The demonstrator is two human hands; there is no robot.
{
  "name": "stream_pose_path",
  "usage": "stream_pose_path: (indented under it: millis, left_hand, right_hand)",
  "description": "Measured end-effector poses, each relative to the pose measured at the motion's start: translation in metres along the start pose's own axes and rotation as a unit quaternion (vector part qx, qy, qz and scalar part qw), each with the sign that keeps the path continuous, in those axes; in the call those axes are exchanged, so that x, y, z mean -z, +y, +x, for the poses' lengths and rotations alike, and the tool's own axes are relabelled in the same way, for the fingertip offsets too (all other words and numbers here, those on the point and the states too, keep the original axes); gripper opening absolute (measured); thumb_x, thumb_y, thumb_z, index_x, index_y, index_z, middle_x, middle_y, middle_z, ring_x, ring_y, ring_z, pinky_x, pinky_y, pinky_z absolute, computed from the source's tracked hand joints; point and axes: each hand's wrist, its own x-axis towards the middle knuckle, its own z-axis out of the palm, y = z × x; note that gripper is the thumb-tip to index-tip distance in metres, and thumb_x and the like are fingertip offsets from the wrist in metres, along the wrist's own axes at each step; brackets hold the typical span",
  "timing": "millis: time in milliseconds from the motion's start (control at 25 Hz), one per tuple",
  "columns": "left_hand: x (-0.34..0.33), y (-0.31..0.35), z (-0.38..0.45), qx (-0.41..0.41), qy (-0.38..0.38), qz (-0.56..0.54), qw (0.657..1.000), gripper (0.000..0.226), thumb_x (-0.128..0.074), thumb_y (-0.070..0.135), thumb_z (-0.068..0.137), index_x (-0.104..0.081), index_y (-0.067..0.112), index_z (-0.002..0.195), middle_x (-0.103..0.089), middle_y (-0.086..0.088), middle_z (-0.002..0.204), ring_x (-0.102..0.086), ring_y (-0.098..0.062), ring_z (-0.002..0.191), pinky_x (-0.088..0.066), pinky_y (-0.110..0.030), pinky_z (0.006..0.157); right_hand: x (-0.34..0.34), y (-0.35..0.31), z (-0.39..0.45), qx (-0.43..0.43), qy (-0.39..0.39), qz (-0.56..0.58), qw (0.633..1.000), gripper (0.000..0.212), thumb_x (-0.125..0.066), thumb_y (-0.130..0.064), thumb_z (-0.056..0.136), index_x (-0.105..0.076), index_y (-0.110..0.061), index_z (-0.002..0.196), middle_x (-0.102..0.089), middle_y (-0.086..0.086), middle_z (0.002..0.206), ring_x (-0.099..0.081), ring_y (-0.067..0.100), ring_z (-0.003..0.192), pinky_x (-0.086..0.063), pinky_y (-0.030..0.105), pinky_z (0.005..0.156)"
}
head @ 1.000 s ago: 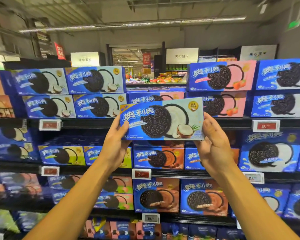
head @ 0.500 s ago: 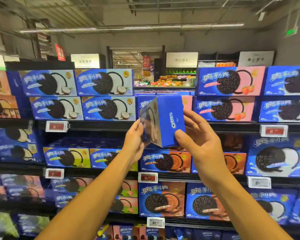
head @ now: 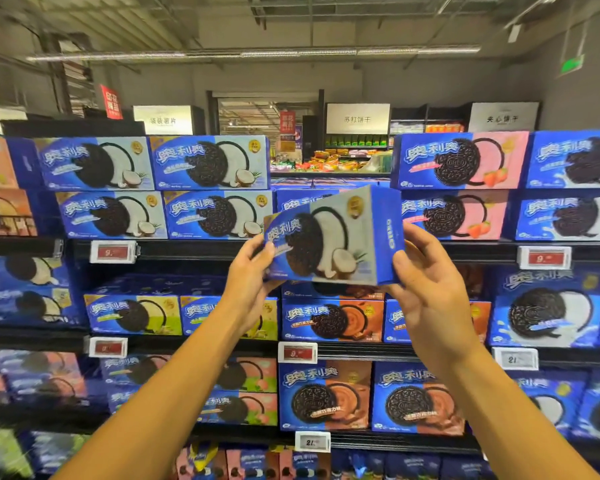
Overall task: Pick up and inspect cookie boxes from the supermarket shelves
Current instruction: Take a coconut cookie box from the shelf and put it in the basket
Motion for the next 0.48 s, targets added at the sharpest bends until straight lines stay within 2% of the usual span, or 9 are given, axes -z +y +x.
stream_pose_path:
  millis: [160, 280, 400, 480]
  left_hand:
    - [0.007, 0.018, -0.014, -0.038, 0.002, -0.003, 0.999, 0.015, -0.052, 0.019, 0.1, -0.058, 0.023, 0.113, -0.073, 0.005, 0.099, -0.069, -0.006, 0.078, -0.057, -0.025, 0.059]
    - [0.005, 0.025, -0.02, -0.038, 0.005, -0.023, 0.999, 0.022, -0.044, 0.021, 0.103, -0.064, 0.028, 0.112, -0.074, 0.009, 0.103, -0.069, -0.005, 0.088, -0.059, -0.028, 0.065]
    - [0.005, 0.028, -0.025, -0.046, -0.013, -0.047, 0.998, 0.04, -0.036, 0.02, 0.105, -0.074, 0.031, 0.104, -0.075, 0.009, 0.106, -0.069, -0.004, 0.093, -0.057, -0.024, 0.064]
    - [0.006, 0.027, -0.027, -0.045, -0.019, -0.053, 0.997, 0.039, -0.035, 0.019, 0.105, -0.073, 0.03, 0.108, -0.074, 0.007, 0.11, -0.069, -0.005, 0.096, -0.056, -0.023, 0.065]
  right_hand:
    - [0.018, 0.001, 0.011, -0.057, 0.04, 0.083, 0.994, 0.04, -0.051, -0.021, 0.094, -0.051, -0.019, 0.134, -0.075, 0.0, 0.11, -0.071, 0.02, 0.095, -0.06, 0.038, 0.081]
    - [0.029, 0.007, 0.016, -0.094, 0.057, 0.106, 0.988, 0.047, -0.041, -0.013, 0.103, -0.041, -0.022, 0.149, -0.071, 0.003, 0.124, -0.069, 0.026, 0.1, -0.06, 0.038, 0.077]
    - [0.034, 0.013, 0.017, -0.105, 0.053, 0.092, 0.989, 0.053, -0.048, -0.012, 0.096, -0.046, -0.025, 0.147, -0.067, 0.004, 0.133, -0.066, 0.029, 0.11, -0.06, 0.044, 0.087]
    - [0.035, 0.014, 0.016, -0.108, 0.048, 0.094, 0.989, 0.054, -0.054, -0.017, 0.09, -0.052, -0.024, 0.144, -0.065, 0.006, 0.135, -0.065, 0.029, 0.115, -0.056, 0.048, 0.095]
